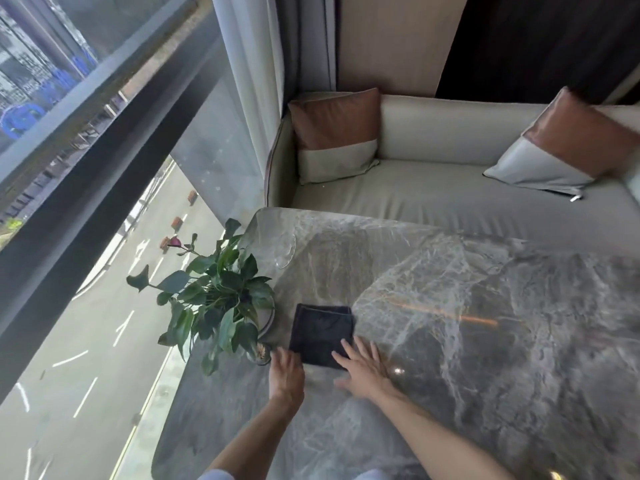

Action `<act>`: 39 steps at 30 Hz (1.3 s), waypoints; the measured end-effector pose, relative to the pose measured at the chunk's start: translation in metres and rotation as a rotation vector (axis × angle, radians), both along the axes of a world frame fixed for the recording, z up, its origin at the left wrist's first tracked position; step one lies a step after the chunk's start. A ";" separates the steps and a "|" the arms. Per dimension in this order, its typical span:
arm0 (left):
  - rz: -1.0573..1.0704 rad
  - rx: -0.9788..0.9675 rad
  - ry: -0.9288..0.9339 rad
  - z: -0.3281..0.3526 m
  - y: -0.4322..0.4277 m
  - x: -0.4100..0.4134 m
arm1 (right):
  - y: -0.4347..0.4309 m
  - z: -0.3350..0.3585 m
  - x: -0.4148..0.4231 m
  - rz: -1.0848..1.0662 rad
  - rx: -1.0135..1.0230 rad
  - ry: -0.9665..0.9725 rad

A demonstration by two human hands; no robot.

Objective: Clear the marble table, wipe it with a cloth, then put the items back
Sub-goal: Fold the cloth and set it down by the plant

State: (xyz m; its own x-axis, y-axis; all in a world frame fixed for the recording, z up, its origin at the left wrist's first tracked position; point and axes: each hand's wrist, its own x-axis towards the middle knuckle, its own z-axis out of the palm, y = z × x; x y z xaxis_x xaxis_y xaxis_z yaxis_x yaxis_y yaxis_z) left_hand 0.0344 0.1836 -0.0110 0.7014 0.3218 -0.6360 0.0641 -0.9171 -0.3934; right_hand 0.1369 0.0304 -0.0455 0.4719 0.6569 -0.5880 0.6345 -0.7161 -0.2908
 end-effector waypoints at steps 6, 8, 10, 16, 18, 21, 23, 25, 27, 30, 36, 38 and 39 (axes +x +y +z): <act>0.429 -0.249 -0.328 0.061 -0.014 0.032 | -0.066 0.073 0.015 -0.452 0.338 0.070; 0.427 -0.268 -0.415 0.073 -0.036 0.032 | -0.118 0.085 0.009 -0.532 0.367 -0.010; 0.419 -0.296 -0.481 0.081 -0.071 0.026 | -0.174 0.094 -0.001 -0.593 0.376 -0.068; 0.517 -0.444 -0.630 0.084 -0.213 -0.003 | -0.356 0.087 -0.046 -0.762 0.310 -0.139; 0.497 -0.481 -0.609 0.082 -0.258 -0.016 | -0.409 0.086 -0.062 -0.812 0.269 -0.128; 0.472 -0.512 -0.514 0.080 -0.312 -0.035 | -0.472 0.086 -0.084 -0.879 0.248 -0.032; 0.426 -0.522 -0.430 0.077 -0.336 -0.046 | -0.502 0.087 -0.097 -0.876 0.194 0.027; 0.375 -0.528 -0.319 0.073 -0.350 -0.054 | -0.522 0.084 -0.108 -0.890 0.142 0.072; 0.317 -0.540 -0.198 0.070 -0.358 -0.060 | -0.530 0.081 -0.117 -0.907 0.098 0.121; 0.259 -0.556 -0.121 0.067 -0.363 -0.066 | -0.518 0.080 -0.120 -0.944 0.027 0.232; 0.178 -0.594 -0.115 0.068 -0.358 -0.064 | -0.458 0.087 -0.126 -1.064 0.183 0.296; 0.154 -0.595 -0.111 0.068 -0.354 -0.058 | -0.451 0.091 -0.131 -1.071 0.212 0.311; 0.145 -0.596 -0.109 0.068 -0.352 -0.055 | -0.451 0.094 -0.134 -1.080 0.213 0.314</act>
